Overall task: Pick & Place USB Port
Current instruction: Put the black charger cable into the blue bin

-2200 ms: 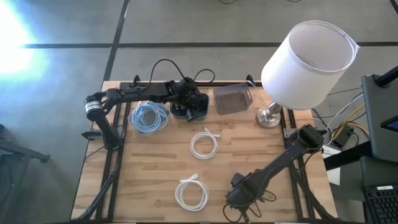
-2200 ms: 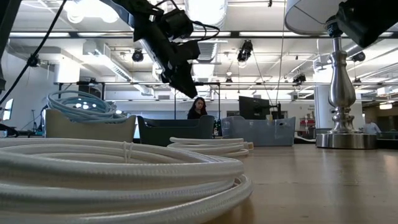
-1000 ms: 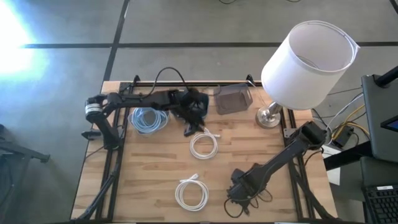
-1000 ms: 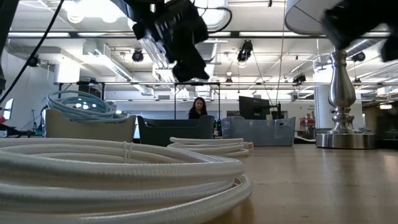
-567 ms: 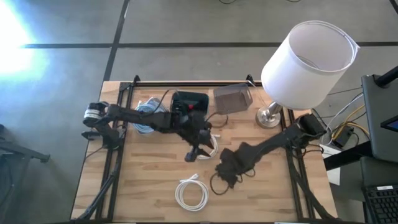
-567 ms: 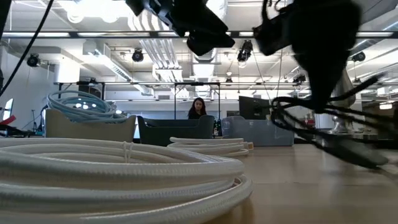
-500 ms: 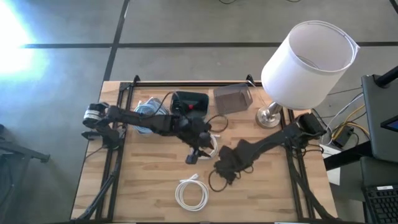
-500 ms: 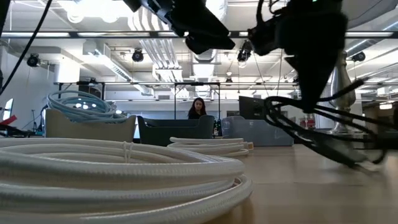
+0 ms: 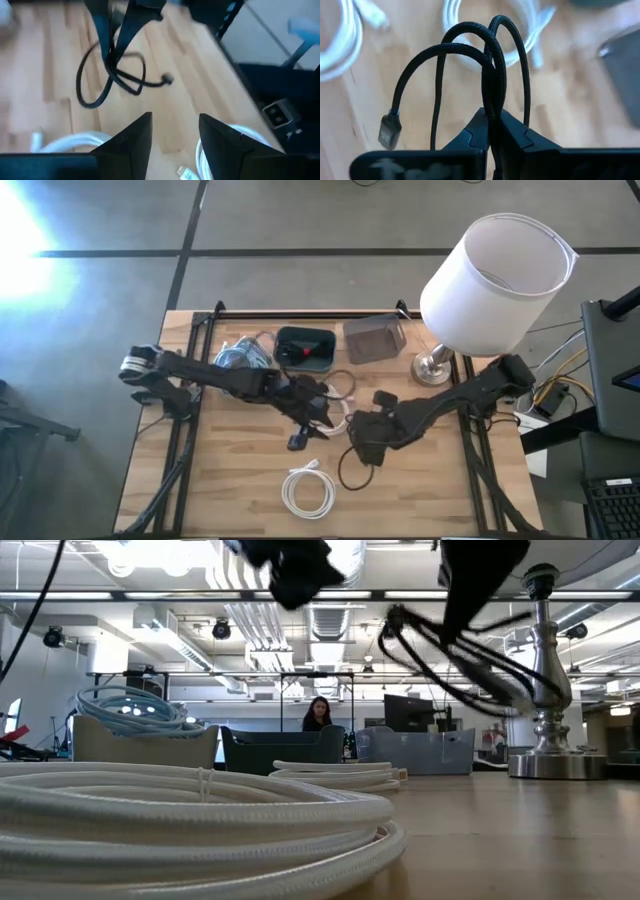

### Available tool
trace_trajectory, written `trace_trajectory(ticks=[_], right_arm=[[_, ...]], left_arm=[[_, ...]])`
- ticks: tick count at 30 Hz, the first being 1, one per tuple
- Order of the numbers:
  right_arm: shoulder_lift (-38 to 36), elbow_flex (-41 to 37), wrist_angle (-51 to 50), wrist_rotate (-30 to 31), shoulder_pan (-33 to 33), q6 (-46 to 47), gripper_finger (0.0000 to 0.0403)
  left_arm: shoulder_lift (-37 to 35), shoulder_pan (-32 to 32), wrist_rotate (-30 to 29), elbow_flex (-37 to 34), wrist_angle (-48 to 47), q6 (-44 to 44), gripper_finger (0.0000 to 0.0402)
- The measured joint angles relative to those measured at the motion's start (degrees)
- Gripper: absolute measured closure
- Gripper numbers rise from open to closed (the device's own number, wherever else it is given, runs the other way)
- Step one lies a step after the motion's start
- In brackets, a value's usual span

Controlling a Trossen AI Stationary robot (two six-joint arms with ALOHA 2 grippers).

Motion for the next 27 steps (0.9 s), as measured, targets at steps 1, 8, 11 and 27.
trace_trajectory(ticks=[1, 8, 11, 27], right_arm=[[-1.31, -0.22, 0.39, 1.90, 0.07, -0.10, 0.0383], [-5.38, -9.46, 26.57, 9.64, -1.50, -8.67, 0.0383], [-4.45, -12.69, 37.63, 8.10, -2.82, -14.98, 0.0383], [-4.48, -13.48, 39.82, 3.85, -5.45, -17.71, 0.0383]], left_arm=[[-1.55, 0.00, -0.04, -0.02, 0.00, 0.25, 0.0236], [-8.55, -0.09, -6.46, -10.37, 13.47, 0.99, 0.0238], [-8.31, -0.08, -7.76, -17.49, 27.55, -0.41, 0.0239], [-7.76, 0.21, -18.48, -24.11, 34.07, -0.27, 0.0239]])
